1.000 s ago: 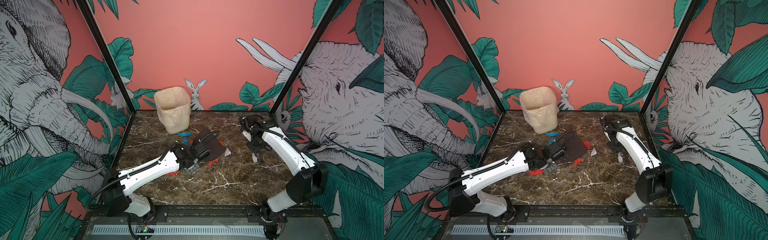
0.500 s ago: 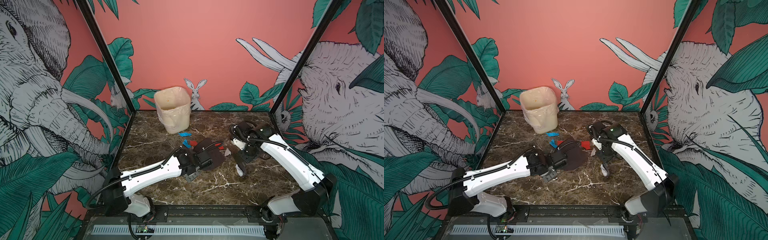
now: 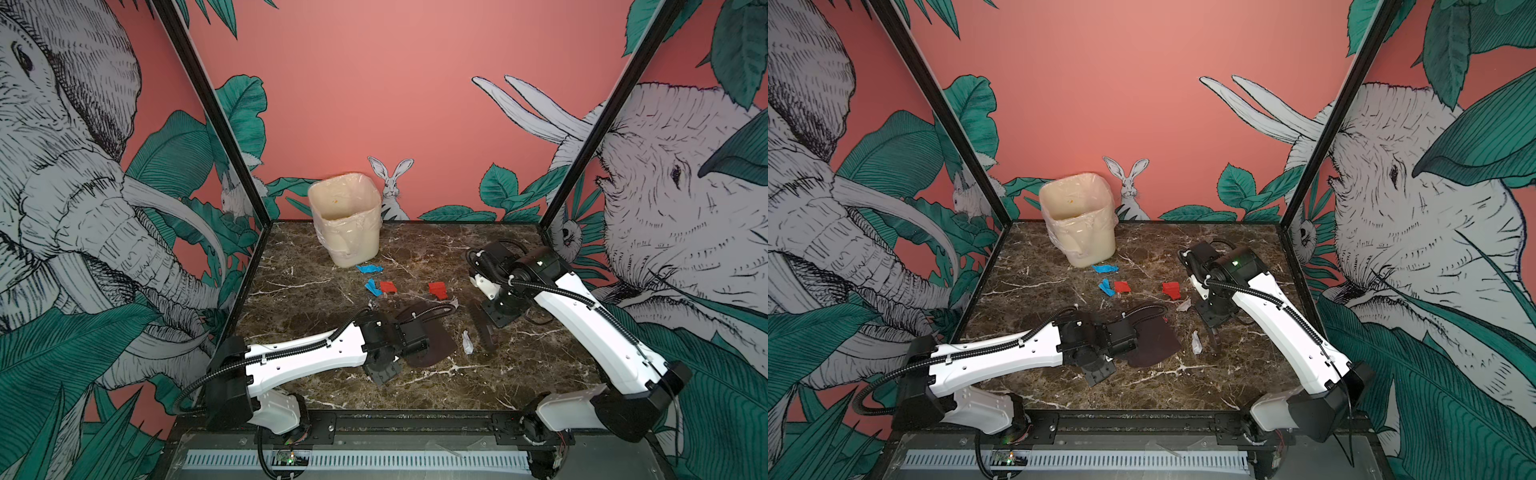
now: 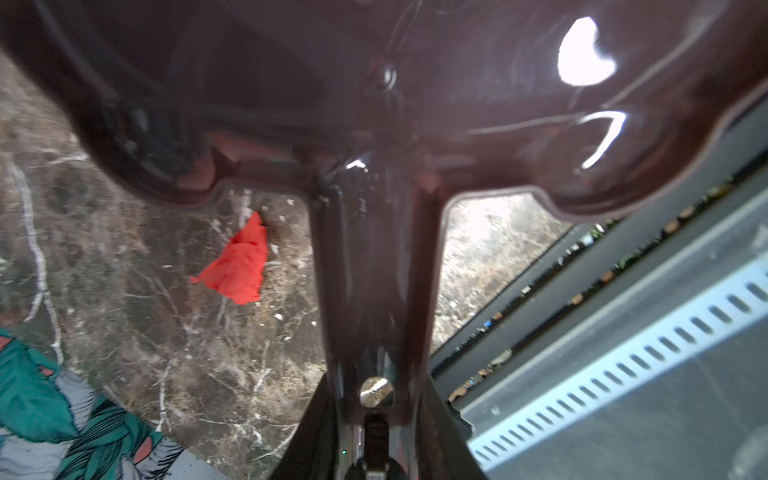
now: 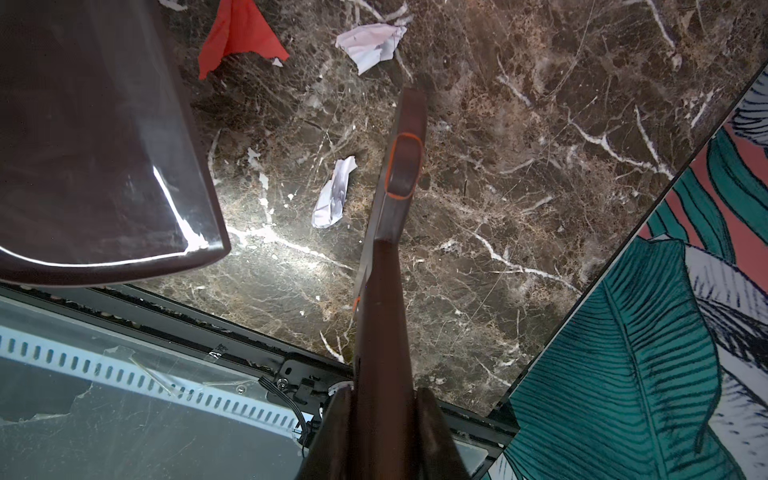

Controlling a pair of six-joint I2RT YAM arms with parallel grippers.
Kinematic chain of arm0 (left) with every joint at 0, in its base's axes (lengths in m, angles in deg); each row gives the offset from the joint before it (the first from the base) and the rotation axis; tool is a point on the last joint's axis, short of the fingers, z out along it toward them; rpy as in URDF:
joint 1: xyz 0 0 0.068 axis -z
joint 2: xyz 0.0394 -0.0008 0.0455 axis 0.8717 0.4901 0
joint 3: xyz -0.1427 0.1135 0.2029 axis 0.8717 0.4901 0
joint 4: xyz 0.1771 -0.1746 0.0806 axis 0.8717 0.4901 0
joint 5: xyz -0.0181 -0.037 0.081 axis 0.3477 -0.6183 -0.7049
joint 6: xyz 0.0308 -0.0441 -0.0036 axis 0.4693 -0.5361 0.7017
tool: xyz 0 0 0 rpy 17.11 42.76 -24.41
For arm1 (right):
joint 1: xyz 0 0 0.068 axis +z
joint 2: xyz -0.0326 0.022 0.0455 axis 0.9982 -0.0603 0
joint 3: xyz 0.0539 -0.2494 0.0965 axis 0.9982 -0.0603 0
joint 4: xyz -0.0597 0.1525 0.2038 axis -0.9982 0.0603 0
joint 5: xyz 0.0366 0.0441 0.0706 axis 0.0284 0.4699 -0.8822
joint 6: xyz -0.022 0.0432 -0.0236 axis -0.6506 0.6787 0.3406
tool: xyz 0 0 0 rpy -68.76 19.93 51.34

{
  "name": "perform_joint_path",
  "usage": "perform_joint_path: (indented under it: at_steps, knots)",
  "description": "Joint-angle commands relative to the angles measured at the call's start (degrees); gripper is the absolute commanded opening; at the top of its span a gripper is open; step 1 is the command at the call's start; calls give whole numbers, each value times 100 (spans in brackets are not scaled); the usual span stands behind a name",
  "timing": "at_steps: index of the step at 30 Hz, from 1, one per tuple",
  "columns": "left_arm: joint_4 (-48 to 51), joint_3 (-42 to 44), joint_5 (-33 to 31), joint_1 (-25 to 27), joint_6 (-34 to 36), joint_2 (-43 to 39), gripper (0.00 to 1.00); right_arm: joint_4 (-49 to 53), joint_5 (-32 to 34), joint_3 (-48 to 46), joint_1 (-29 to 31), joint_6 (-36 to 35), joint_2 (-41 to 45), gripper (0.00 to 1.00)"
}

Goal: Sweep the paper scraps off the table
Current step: 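Lower the dustpan near the robot with the left gripper while the right moves the brush, then sweep a white scrap into the dustpan with the brush in the right gripper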

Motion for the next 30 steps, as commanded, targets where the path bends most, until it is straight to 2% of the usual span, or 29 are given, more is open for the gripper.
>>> perform_joint_path:
  at_steps: [1, 5, 11, 27, 30]
  knots:
    - [-93, 227, 414, 109, -125, -137, 0, 140, 310, -34, 134, 218, -233, 0]
    - [-357, 394, 524, 213, -195, -25, 0, 224, 528, 76, 340, 243, -562, 0]
    - [-655, 531, 636, 378, -237, 218, 0, 291, 496, 154, 574, 260, -794, 0]
    - [-941, 703, 806, 478, -55, 662, 0, 373, -344, 523, 1232, 348, -901, 0]
    - [-967, 727, 813, 481, -37, 668, 0, 458, -209, 701, 1242, 358, -857, 0]
